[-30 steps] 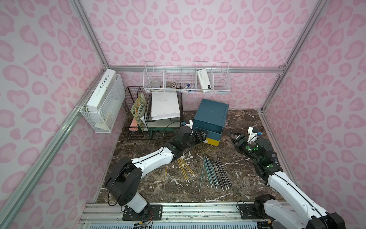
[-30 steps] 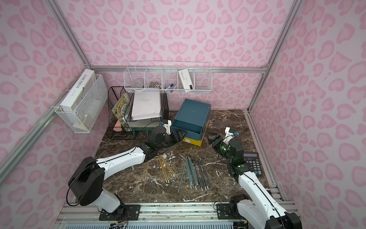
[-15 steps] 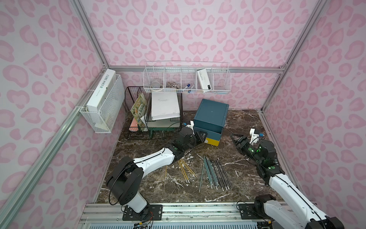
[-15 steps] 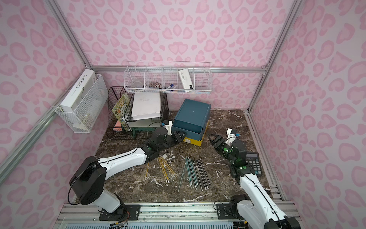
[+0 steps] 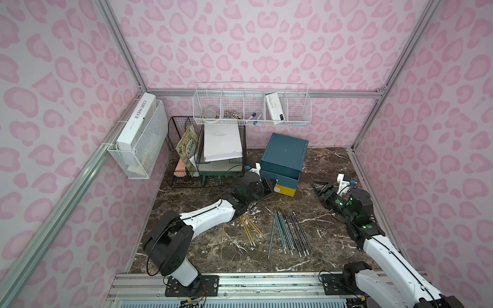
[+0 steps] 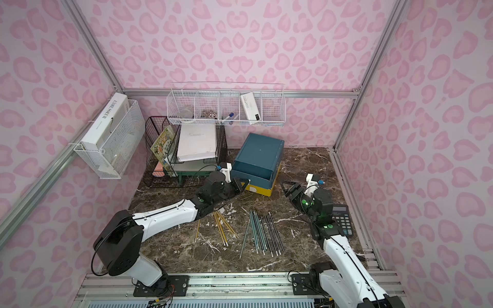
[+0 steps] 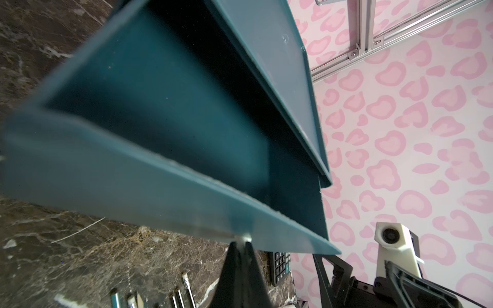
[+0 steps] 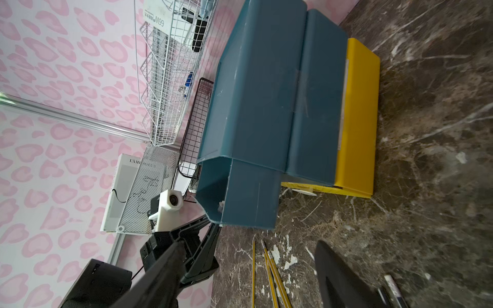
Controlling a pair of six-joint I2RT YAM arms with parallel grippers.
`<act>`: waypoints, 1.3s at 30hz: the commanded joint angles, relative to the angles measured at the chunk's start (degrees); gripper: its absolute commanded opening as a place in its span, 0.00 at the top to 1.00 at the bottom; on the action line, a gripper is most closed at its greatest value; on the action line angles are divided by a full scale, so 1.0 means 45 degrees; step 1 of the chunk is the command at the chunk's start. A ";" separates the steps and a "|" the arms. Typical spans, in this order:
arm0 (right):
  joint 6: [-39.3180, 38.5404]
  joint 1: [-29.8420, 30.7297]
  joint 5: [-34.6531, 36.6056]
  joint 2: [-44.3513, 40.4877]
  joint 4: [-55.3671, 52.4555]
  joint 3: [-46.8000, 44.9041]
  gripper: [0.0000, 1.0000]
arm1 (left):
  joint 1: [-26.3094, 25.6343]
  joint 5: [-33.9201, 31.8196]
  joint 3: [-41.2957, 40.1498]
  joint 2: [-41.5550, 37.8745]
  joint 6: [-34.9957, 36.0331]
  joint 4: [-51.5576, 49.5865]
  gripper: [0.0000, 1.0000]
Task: Please place the pencils in the drawer according to their color
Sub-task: Open the drawer in the storage box.
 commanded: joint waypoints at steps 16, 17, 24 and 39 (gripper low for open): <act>-0.0150 -0.0006 0.0183 -0.0299 -0.0219 -0.0190 0.24 | -0.0055 -0.0086 -0.1165 -0.1607 0.0177 -0.0427 1.00; -0.0146 -0.0008 0.0198 -0.0323 -0.0233 -0.0210 0.24 | -0.0089 -0.0108 -0.1269 -0.1741 0.0176 -0.0485 1.00; -0.0123 -0.0008 0.0264 -0.0400 -0.0281 -0.0312 0.24 | -0.0303 -0.0242 -0.1810 -0.2339 0.0098 -0.0916 1.00; -0.0242 -0.0008 0.0318 -0.0151 -0.0330 -0.0276 0.22 | -0.0377 -0.0041 -0.1329 -0.2318 0.0708 -0.2001 0.87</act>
